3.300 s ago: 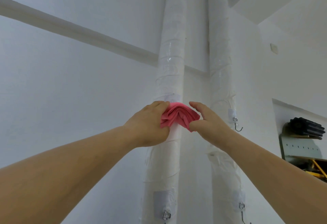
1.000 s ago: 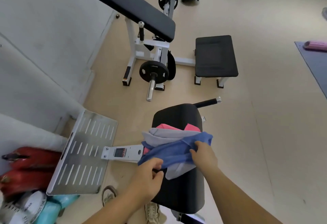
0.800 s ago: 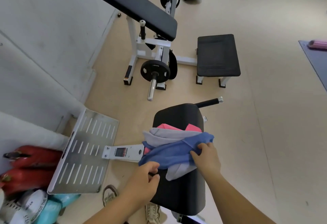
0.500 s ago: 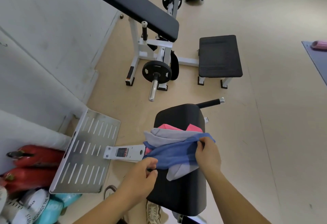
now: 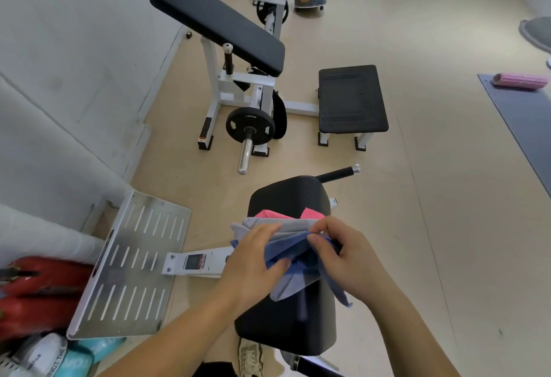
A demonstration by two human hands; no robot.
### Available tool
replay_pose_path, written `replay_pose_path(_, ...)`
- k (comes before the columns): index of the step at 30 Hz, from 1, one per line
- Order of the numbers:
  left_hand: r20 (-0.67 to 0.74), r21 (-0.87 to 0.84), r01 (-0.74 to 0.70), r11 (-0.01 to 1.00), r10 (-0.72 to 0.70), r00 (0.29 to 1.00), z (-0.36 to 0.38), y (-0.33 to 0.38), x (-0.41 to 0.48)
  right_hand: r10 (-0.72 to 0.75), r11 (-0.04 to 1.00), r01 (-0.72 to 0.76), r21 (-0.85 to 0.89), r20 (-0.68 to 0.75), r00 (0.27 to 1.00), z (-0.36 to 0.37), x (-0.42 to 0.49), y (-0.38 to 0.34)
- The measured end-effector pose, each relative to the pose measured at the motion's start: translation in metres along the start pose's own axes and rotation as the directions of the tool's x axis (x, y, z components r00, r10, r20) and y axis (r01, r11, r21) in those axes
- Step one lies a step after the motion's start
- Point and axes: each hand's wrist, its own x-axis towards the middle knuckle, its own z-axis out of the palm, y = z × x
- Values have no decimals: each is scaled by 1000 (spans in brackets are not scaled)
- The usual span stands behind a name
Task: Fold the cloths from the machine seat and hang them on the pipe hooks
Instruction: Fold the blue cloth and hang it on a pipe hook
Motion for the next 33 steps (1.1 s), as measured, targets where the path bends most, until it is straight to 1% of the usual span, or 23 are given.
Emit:
replay_pose_path(2, 94, -6, -21, 1000, 21, 995, 4, 13, 10, -9, 1000, 9, 0, -18, 1000, -7, -6, -13)
replay_pose_path(3, 109, 1, -37, 999, 36, 993, 6, 17, 13, -5, 1000, 5, 10, -31, 999, -10, -8, -16)
replay_pose_path(5, 67, 11, -53, 999, 52, 996, 10, 18, 14, 9, 1000, -9, 3, -63, 998, -14, -9, -18)
replay_pose_path(7, 13, 85, -46, 995, 45, 999, 9, 16, 11, 23, 999, -27, -33, -109, 994, -16, -11, -19)
replay_pose_path(9, 34, 108, 12, 994, -16, 999, 6, 7, 7, 47, 998, -54, -35, -185, 982, -19, -12, -18)
replay_pose_path(11, 95, 178, 68, 982, -86, 992, 7, -7, 3, 65, 998, -66, 7, -308, 949, -23, -16, -20)
replay_pose_path(13, 125, 251, 78, 965, -112, 986, 10, -20, 1, 36, 999, -46, -14, -398, 917, -27, -19, -23)
replay_pose_path(14, 144, 257, 80, 963, -121, 982, 13, -26, 2, 29, 998, -48, -35, -412, 911, -28, -21, -22)
replay_pose_path(16, 155, 235, 105, 966, -144, 977, 20, -25, 0, 65, 997, -80, -15, -430, 900, -30, -31, -19)
replay_pose_path(18, 114, 215, 133, 967, -160, 980, 24, -17, -1, 130, 991, -128, 35, -441, 888, -38, -39, -15)
replay_pose_path(20, 47, 144, 133, 981, -141, 989, 25, -3, -4, 193, 981, -177, 78, -454, 870, -53, -47, -7)
replay_pose_path(22, -22, 70, 96, 993, -95, 995, 25, 19, -8, 230, 973, -202, 111, -436, 870, -67, -50, 0)
replay_pose_path(23, -49, 62, 69, 996, -66, 997, 26, 34, -9, 240, 970, -208, 123, -410, 880, -74, -50, 4)
replay_pose_path(25, -74, 52, 5, 999, -1, 997, 32, 68, -9, 245, 968, -212, 132, -346, 906, -85, -50, 12)
replay_pose_path(26, -69, 9, -27, 1000, 27, 997, 37, 87, -8, 231, 971, -199, 132, -312, 922, -91, -51, 17)
replay_pose_path(28, -30, -52, -90, 995, 88, 996, 54, 125, -6, 183, 977, -149, 154, -238, 954, -109, -55, 28)
replay_pose_path(31, 15, -23, -176, 984, 176, 984, 92, 181, -2, 64, 980, -44, 195, -97, 993, -151, -65, 49)
replay_pose_path(33, 11, -9, -211, 977, 212, 977, 122, 216, 4, -25, 979, 23, 201, 7, 1000, -192, -68, 67)
